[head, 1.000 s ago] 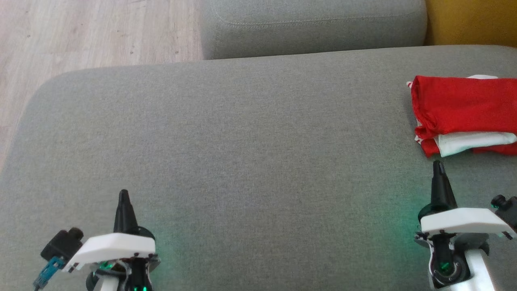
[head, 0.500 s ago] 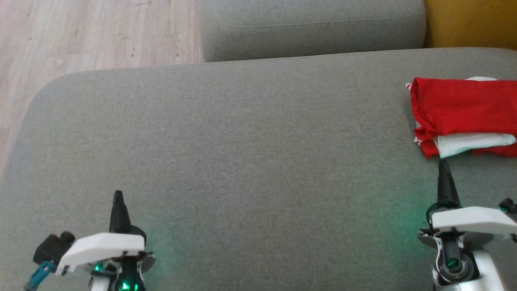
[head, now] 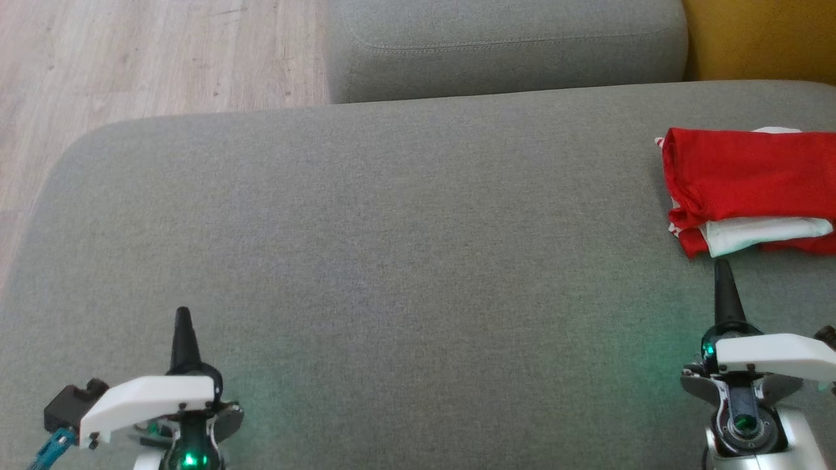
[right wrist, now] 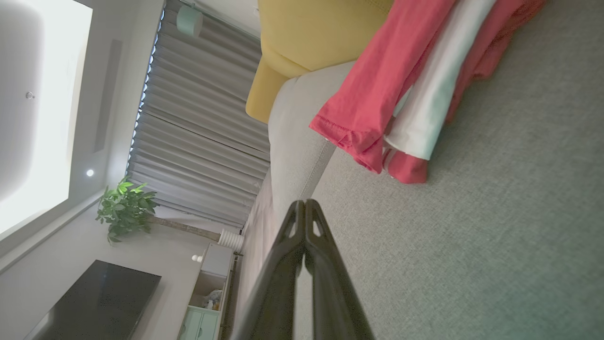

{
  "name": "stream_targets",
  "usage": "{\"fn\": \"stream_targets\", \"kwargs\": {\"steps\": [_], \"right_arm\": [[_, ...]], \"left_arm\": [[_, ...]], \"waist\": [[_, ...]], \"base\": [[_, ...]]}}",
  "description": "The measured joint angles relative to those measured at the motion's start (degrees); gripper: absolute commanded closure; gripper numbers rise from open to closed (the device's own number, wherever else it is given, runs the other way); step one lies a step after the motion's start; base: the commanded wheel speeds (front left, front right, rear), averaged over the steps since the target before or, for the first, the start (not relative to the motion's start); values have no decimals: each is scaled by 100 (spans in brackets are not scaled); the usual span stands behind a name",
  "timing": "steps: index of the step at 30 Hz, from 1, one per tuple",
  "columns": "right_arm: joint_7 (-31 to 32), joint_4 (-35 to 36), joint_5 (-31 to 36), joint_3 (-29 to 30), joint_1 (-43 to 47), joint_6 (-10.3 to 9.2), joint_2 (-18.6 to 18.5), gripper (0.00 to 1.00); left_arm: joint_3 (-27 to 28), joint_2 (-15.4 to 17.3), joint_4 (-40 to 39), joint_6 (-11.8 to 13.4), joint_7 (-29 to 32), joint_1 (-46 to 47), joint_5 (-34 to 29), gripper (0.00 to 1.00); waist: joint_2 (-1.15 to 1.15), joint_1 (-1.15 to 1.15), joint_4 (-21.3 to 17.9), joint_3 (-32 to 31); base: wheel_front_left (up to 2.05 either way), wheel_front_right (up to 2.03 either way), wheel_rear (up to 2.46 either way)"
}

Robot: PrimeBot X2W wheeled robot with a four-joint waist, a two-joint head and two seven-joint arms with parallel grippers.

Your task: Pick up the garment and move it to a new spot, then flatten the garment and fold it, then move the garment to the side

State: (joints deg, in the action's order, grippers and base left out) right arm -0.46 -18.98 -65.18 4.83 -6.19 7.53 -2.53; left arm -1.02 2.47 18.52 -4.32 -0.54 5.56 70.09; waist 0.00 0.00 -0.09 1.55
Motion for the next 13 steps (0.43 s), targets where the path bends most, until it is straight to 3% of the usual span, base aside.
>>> {"fn": "stream_targets", "kwargs": {"steps": [13], "right_arm": [[211,82,-834,102,6,0,0,100]], "left_arm": [[152,0,-46,-80,211,-7,682,100]], "waist": [[0,0,3,-44]], "base": [[0,0,0]]}}
